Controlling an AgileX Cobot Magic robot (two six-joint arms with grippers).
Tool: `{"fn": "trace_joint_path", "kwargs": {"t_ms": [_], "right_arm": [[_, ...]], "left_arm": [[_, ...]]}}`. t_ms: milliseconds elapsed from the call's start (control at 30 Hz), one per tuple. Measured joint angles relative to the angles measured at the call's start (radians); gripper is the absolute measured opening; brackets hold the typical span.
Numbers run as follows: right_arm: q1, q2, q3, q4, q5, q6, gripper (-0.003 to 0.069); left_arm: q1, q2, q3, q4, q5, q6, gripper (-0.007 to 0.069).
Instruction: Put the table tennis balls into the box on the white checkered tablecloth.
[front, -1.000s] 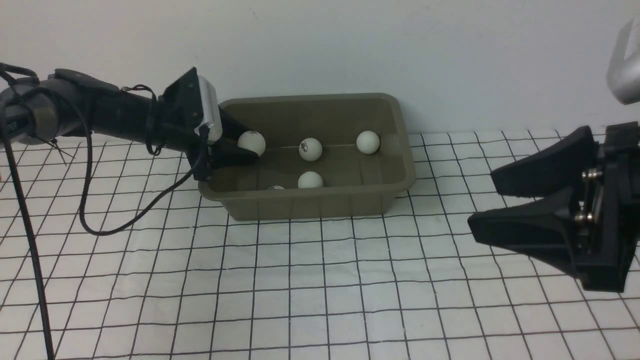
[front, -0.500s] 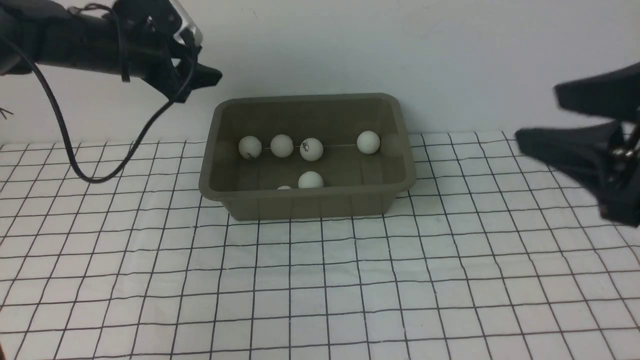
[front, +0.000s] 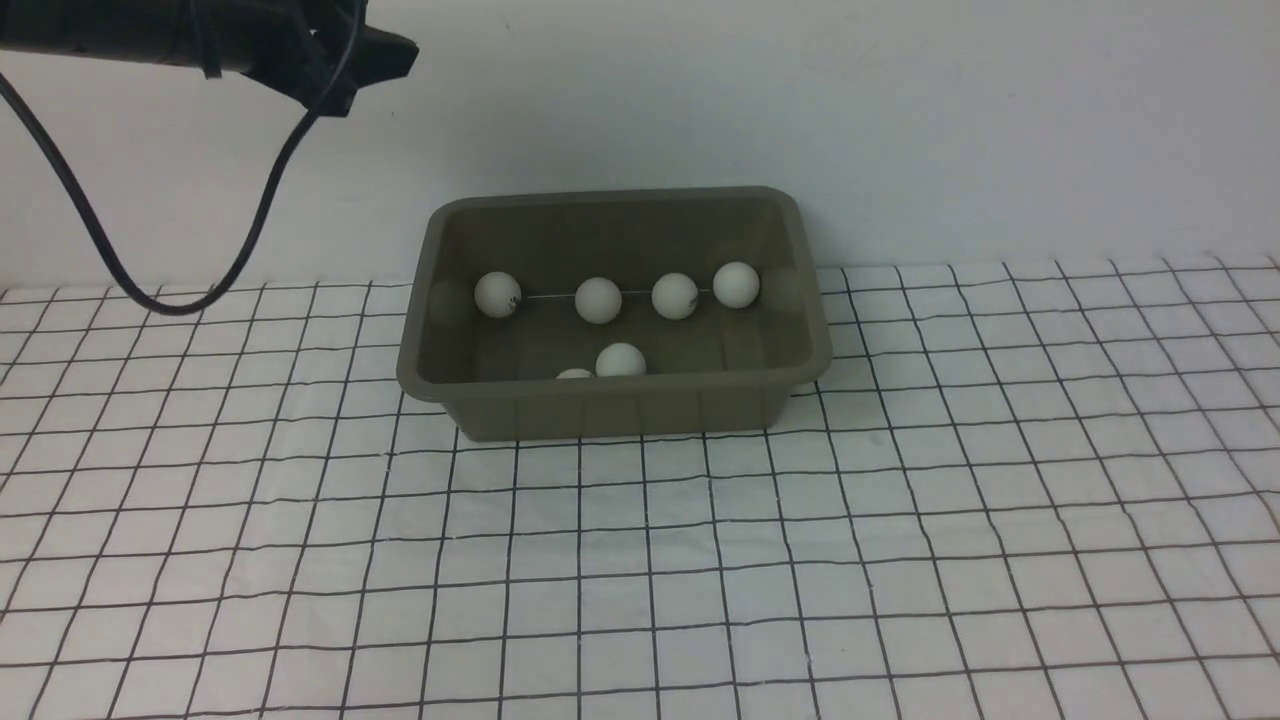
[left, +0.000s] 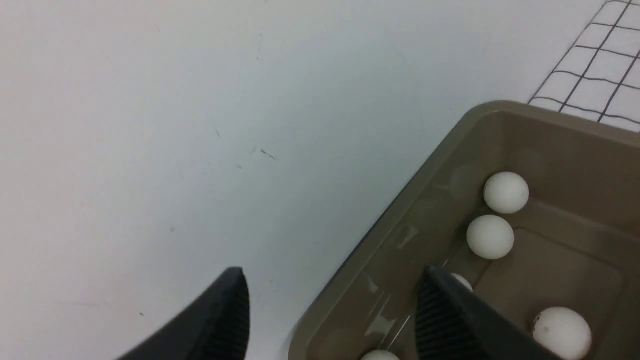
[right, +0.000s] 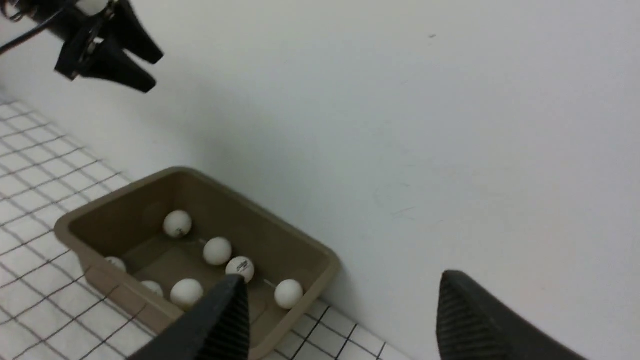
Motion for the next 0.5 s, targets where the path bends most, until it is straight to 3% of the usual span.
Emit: {"fn": "trace_joint_path", "kwargs": {"t_ms": [167,500], "right_arm": [[0.000,-0.174,0.144,-0.043,0.072,0.068,0.0461],[0.000,-0.277,0.474,0.032,-0.082,0.068,0.0461]], "left_arm": [[0.000,-0.010,0.000,-0.007,0.022,-0.007,0.0405],[0.000,-0.010,0.000,-0.007,0.073,-0.047,0.0405]]}}
